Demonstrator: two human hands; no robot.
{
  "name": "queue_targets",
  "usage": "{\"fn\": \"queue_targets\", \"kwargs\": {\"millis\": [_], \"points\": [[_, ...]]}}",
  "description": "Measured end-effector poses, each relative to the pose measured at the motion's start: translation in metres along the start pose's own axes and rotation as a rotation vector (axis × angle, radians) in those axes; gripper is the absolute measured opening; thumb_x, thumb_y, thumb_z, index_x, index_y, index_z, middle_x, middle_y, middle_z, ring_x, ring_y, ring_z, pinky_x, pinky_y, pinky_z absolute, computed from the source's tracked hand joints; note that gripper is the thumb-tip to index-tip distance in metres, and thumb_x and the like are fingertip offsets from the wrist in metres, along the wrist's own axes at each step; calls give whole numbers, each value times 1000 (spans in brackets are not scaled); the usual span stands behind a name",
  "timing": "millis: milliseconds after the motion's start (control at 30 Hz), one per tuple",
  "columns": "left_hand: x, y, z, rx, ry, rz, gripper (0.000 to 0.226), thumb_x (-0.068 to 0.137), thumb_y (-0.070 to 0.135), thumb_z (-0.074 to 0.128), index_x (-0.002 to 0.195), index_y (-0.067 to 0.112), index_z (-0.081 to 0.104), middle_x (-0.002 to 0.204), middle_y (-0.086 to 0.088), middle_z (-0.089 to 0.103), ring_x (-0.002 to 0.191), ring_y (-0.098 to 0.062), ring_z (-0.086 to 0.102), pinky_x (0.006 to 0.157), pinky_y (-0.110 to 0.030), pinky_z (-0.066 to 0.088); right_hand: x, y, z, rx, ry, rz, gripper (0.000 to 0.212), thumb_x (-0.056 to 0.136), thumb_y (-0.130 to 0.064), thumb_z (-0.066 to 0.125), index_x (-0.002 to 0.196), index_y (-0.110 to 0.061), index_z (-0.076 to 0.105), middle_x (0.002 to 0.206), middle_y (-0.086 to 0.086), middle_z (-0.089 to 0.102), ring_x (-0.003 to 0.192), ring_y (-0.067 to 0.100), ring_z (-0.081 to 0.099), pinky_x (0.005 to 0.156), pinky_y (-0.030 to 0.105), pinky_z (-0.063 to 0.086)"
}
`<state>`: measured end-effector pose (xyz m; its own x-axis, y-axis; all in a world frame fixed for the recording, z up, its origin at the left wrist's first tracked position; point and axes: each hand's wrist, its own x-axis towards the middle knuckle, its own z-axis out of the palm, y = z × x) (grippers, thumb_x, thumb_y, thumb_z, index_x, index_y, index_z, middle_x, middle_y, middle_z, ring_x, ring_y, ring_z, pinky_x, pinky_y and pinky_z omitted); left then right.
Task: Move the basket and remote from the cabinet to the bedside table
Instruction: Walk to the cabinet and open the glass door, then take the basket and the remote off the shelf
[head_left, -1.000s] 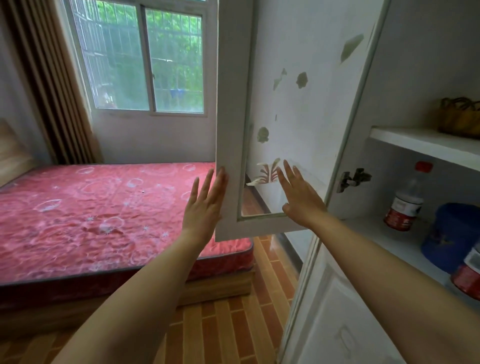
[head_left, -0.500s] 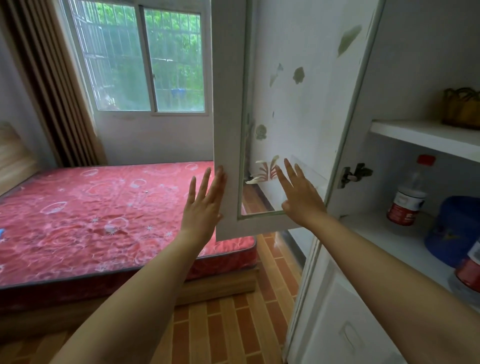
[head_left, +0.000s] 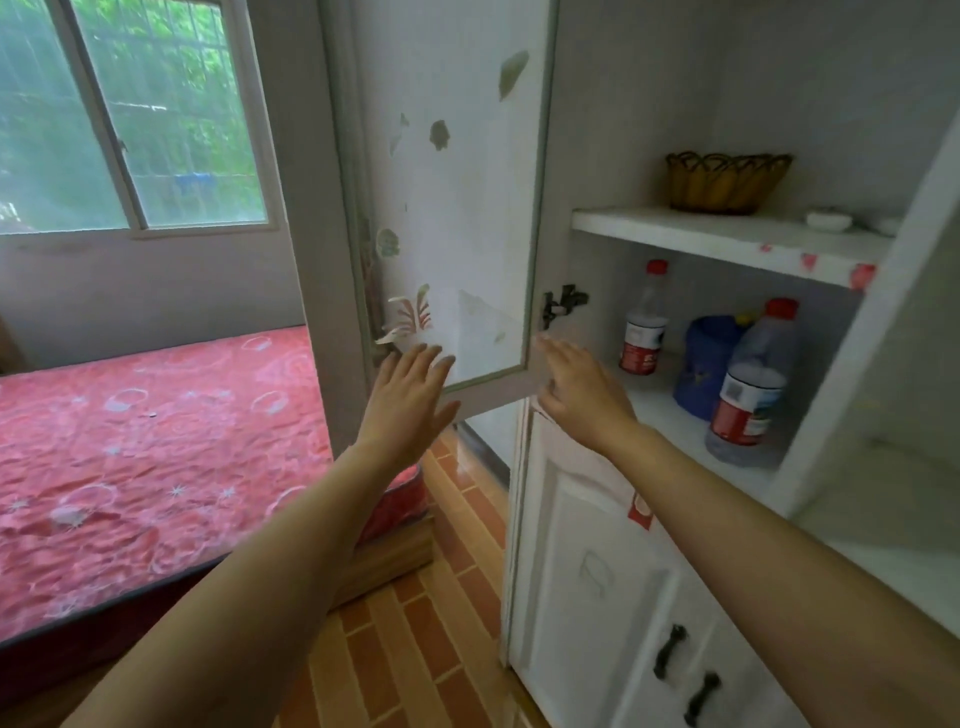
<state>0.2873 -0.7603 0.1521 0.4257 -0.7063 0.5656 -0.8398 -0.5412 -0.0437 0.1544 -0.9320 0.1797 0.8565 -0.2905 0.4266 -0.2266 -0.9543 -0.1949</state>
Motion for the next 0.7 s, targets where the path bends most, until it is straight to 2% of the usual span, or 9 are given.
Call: {"fn": "queue_targets", "kwargs": {"millis": [167,367,567,700], "points": [[4,44,1,-171,-25,84,51,91,38,47,136,16,36,141,-8,43,130,-26,38,107,-43,30,-60,30,-29,-45,49,130,58,89,-19,45,143,-14,24,150,7,31,138,23,25,112,39,25],[2,96,1,-273,-66,207,50,90,40,47,134,15,40,139,-8,46,126,-26,43,103,-43,36,-132,49,-63,-86,127,279,55,86,-23,51,138,-12,35,143,8,42,132,25,36,108,38,29],[-3,135,-7,-330,-93,253,52,91,42,47,135,17,37,141,-6,43,126,-26,41,103,-41,34,-178,52,-81,-112,153,360,58,80,-31,47,134,-12,41,139,9,47,127,26,41,103,39,35],[0,146,-11,-356,-102,247,52,90,42,47,135,17,37,140,-7,43,126,-26,42,104,-41,34,-187,54,-92,-134,154,368,52,87,-25,53,135,-12,38,140,8,45,128,24,39,104,38,33]]}}
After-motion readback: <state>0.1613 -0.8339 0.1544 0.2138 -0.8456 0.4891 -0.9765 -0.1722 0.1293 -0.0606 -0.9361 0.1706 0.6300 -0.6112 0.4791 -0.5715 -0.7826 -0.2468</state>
